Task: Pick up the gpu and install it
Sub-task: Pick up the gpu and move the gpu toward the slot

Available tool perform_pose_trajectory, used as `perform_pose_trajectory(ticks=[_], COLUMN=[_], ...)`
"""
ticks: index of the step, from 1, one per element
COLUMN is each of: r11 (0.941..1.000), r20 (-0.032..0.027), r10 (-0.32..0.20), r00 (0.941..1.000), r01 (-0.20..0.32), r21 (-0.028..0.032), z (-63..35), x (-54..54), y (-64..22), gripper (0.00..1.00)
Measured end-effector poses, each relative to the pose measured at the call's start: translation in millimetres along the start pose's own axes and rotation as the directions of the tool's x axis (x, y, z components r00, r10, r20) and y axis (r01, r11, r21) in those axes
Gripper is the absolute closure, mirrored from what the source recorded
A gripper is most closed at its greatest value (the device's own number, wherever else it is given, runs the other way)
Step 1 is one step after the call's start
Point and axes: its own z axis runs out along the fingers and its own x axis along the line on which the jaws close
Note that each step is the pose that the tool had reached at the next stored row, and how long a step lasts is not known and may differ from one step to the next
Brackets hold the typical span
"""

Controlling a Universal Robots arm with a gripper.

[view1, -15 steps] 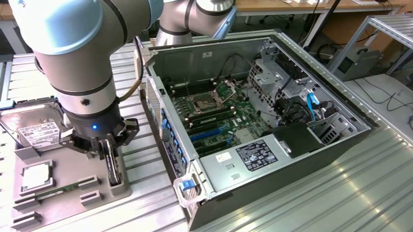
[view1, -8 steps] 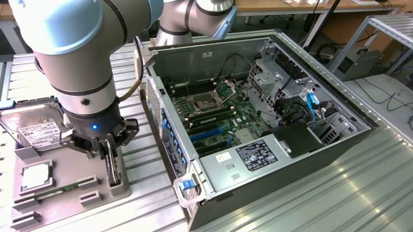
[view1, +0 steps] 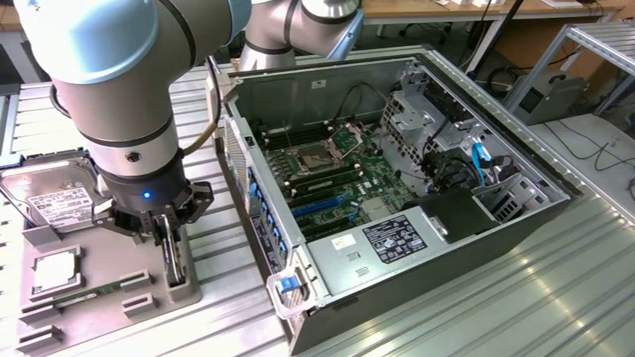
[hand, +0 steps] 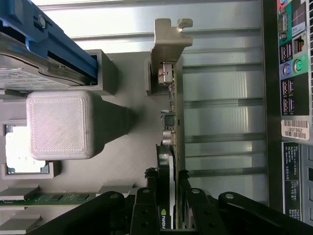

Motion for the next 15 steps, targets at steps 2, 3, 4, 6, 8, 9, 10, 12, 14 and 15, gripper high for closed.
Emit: perform_pose_trajectory(ticks=[2,3,4,6,8,9,10,12,14,15], r11=[1.0000,1.0000,1.0000,0.9995,0.9993,0.9993,0.9993,0.9993,0.9993,0.9993], r20=[-0.0001,-0.0001,-0.0004,-0.0013,-0.0017,-0.0017,-0.0017,-0.0017,-0.0017,-0.0020], r10=[0.000,-0.003,-0.010,-0.031,-0.037,-0.037,-0.037,-0.037,-0.037,-0.037], r00=[1.0000,1.0000,1.0000,0.9995,0.9993,0.9993,0.9993,0.9993,0.9993,0.9993], r01=[0.000,0.003,0.010,0.031,0.037,0.037,0.037,0.037,0.037,0.037], r21=[0.0001,0.0002,0.0004,0.0007,0.0009,0.0009,0.0009,0.0009,0.0009,0.0012], z=[0.0,0.0,0.0,0.0,0.0,0.0,0.0,0.0,0.0,-1.2], x=[0.0,0.0,0.0,0.0,0.0,0.0,0.0,0.0,0.0,0.0], y=[0.0,0.0,0.0,0.0,0.0,0.0,0.0,0.0,0.0,0.0], gripper=[0.73,0.73,0.73,0.73,0.73,0.73,0.73,0.73,0.73,0.73])
